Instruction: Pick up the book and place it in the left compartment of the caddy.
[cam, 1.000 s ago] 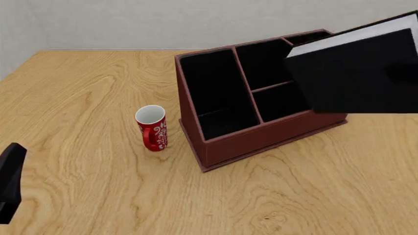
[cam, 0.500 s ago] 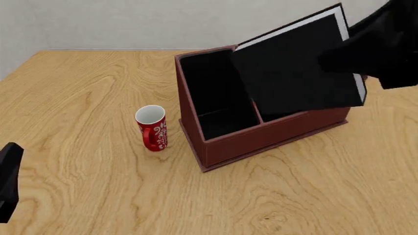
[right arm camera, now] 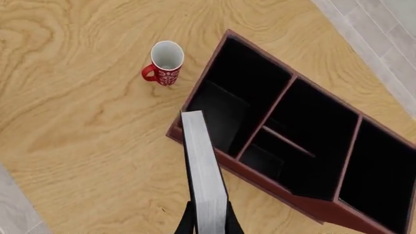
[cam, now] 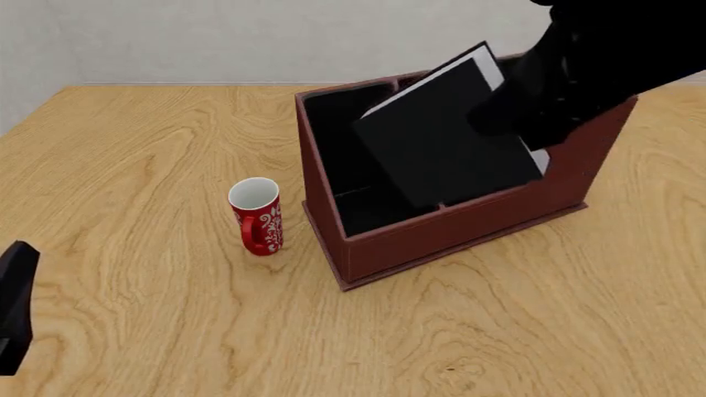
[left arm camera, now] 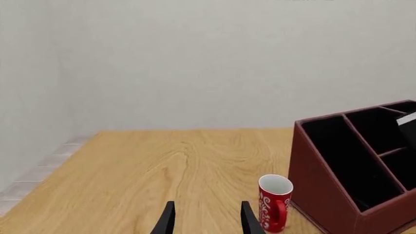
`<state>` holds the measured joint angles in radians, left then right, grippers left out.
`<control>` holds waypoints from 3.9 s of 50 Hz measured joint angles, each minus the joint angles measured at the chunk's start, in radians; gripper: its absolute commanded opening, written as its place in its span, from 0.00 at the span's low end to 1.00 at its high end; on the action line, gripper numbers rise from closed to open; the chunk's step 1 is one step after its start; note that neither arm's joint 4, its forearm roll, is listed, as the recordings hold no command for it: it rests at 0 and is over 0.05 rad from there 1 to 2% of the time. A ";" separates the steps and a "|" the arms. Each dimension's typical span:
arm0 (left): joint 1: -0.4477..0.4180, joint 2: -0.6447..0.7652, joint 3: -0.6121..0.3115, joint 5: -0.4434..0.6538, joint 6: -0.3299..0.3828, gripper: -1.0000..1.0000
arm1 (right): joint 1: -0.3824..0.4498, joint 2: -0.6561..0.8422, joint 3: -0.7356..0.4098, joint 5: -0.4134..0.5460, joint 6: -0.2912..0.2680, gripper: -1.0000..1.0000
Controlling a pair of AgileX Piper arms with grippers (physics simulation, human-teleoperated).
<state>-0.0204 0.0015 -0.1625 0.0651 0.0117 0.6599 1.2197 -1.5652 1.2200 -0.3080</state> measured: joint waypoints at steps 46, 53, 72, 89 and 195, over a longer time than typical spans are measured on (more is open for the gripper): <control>-0.057 -0.001 -0.010 -0.046 0.102 1.00 | -0.052 0.078 -0.045 -0.023 0.012 0.00; -0.058 -0.001 -0.010 -0.047 0.103 1.00 | -0.053 0.078 -0.045 -0.023 0.013 0.00; -0.049 -0.001 -0.015 -0.044 0.085 1.00 | -0.051 0.081 -0.050 -0.023 0.016 0.00; -0.038 -0.001 -0.016 -0.044 0.066 1.00 | -0.068 0.100 -0.076 -0.023 0.011 0.00; 0.015 0.199 0.066 -0.304 0.050 1.00 | -0.105 0.430 -0.299 -0.040 0.109 0.00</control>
<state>-0.0054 0.2005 -0.0966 -0.2386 0.0614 0.5544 1.6500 -1.8641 1.1795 -0.1994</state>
